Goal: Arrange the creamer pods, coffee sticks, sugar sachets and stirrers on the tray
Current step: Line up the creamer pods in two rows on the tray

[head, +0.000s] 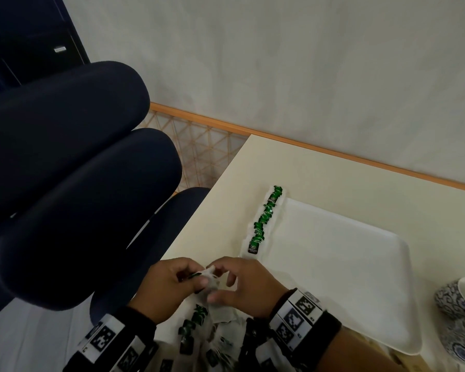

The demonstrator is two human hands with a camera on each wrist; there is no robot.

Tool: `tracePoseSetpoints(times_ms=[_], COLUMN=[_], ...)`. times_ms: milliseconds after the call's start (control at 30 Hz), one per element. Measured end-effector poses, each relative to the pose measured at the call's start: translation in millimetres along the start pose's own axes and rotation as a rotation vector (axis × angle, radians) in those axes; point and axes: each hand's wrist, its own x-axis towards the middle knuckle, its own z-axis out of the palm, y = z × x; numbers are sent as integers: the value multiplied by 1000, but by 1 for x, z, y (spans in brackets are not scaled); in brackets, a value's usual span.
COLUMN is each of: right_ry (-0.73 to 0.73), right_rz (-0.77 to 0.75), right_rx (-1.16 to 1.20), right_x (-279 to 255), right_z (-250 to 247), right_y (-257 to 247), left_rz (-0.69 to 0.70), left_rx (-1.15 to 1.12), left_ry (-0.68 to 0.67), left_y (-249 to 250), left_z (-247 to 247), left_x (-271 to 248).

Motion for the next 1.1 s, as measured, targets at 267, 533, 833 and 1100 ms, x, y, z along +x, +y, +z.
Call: tracePoseSetpoints(times_ms=[267, 533, 833, 1100], right_ry=[81, 90, 122, 167], right_rz=[-26, 90, 101, 72], right_rx=[155, 303, 329, 338], right_x=[1, 3, -2, -1], right_z=[-7, -11, -17, -21], right_y=[-8, -10, -14, -10], left_rz=[-67, -249, -188, -161], left_rx=[-308, -514, -495, -547], left_ry=[-34, -199, -25, 51], left_y=[4, 15, 16, 21], left_z=[4, 11, 13, 17], left_x=[0, -5, 0, 4])
